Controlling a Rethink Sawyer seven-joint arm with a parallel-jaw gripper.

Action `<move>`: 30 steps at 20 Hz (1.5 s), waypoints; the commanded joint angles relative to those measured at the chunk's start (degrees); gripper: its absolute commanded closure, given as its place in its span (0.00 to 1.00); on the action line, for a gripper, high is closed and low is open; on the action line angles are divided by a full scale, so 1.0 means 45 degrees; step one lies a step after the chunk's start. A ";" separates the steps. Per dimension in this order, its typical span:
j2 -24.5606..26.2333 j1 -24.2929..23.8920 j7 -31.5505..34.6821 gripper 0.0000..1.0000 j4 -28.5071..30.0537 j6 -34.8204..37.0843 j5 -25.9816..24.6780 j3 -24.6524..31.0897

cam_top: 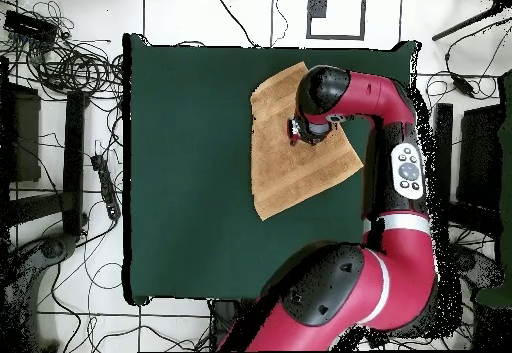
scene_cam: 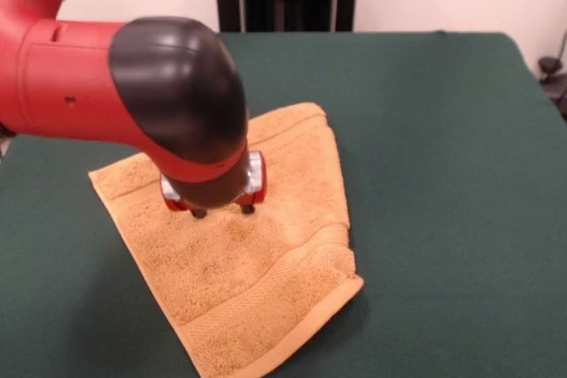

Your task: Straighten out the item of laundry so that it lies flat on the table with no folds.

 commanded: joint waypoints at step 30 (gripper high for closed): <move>-0.2008 -0.1280 0.0937 0.00 0.9577 -0.7288 0.0846 -0.1476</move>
